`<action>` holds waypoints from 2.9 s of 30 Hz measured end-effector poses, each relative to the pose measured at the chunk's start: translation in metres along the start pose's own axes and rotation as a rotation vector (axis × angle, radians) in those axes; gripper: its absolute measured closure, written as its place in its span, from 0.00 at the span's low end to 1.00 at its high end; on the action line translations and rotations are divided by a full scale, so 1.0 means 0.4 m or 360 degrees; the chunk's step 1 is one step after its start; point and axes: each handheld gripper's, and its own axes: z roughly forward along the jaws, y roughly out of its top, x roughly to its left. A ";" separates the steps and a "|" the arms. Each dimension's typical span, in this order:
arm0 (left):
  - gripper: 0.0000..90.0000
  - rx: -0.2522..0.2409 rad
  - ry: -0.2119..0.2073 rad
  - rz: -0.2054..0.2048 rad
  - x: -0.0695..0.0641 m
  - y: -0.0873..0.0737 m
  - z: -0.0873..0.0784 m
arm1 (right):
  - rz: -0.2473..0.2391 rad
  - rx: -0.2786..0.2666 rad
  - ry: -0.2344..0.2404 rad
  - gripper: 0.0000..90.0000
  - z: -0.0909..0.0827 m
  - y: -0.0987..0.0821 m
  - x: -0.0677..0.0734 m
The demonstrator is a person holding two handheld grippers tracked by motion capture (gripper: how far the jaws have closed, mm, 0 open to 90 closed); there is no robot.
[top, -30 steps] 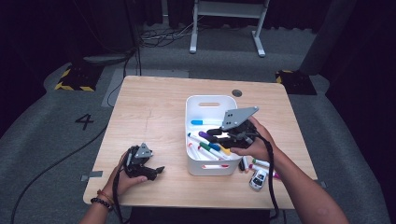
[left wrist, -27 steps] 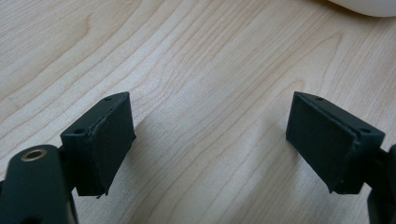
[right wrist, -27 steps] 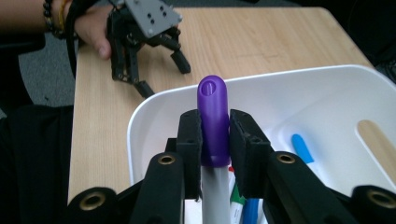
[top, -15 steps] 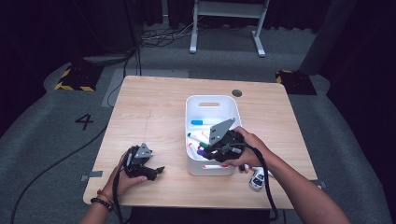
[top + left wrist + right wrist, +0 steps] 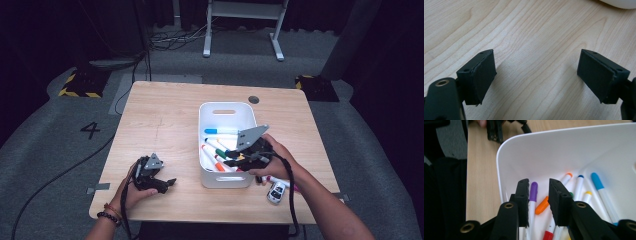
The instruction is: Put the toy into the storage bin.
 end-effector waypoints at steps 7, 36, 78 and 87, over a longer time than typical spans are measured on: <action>0.17 -0.0001 0.0001 0.0000 0.000 0.000 0.000 | 0.0099 -0.0211 -0.0136 0.75 -0.123 -0.071 -0.009; 0.17 0.0001 0.0002 0.0002 0.000 0.000 0.000 | 0.0681 -0.0107 -0.0421 0.67 -0.193 -0.655 -0.014; 0.17 -0.0003 0.0002 -0.0003 0.000 0.000 0.000 | 0.0911 -0.0180 -0.0532 0.84 -0.134 -0.711 -0.077; 0.17 0.0001 0.0000 0.0000 0.000 0.000 0.000 | 0.0869 -0.0400 -0.0586 0.84 -0.215 -0.642 -0.072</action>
